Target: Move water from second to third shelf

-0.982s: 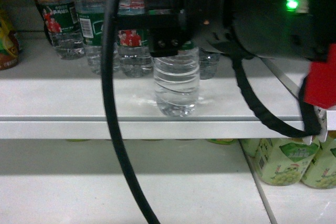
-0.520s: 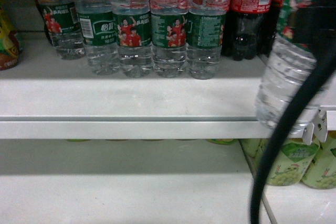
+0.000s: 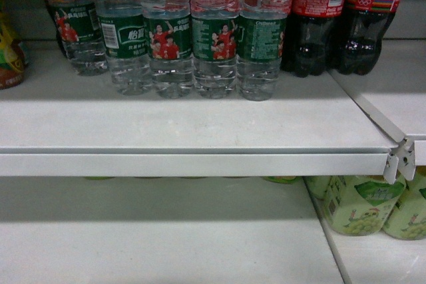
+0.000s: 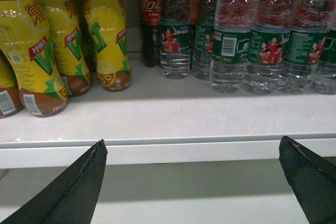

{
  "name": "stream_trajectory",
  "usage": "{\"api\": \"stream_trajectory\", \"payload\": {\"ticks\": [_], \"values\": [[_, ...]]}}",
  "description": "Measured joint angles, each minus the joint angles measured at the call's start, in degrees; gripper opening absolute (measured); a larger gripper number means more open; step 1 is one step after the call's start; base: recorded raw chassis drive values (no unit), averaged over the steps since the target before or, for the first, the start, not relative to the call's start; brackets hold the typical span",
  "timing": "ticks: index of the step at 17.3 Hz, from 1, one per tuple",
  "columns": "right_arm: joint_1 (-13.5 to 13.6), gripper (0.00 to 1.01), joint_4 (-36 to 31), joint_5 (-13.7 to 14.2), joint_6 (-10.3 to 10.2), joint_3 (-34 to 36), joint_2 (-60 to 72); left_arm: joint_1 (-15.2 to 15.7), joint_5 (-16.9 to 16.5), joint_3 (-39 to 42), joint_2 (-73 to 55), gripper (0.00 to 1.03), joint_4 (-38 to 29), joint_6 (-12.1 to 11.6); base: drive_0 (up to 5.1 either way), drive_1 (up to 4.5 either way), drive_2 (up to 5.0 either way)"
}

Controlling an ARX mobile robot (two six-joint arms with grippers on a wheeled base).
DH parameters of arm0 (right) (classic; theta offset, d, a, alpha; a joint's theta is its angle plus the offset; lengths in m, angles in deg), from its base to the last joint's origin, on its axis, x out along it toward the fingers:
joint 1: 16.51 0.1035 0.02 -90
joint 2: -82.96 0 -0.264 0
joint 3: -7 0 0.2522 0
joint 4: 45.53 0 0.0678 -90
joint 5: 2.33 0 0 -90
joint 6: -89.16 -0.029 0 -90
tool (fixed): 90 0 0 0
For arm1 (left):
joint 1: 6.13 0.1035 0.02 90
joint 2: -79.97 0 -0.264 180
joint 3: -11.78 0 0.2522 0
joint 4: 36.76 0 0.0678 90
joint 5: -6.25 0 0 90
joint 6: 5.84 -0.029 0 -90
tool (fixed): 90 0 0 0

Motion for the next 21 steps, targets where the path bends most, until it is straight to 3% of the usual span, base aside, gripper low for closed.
{"api": "stream_trajectory", "payload": {"ticks": [5, 8, 21], "values": [[0.3, 0.4, 6.9, -0.2, -0.1, 0.0, -5.2, 0.0, 0.0, 0.0, 0.0, 0.98, 0.0, 0.0, 0.0, 0.0, 0.0], [0.7, 0.4, 7.5, -0.2, -1.0, -0.1, -5.4, 0.0, 0.0, 0.0, 0.0, 0.98, 0.0, 0.0, 0.0, 0.0, 0.0], [0.6, 0.4, 7.5, 0.2, -1.1, -0.1, -5.7, 0.0, 0.0, 0.0, 0.0, 0.98, 0.0, 0.0, 0.0, 0.0, 0.0]]}}
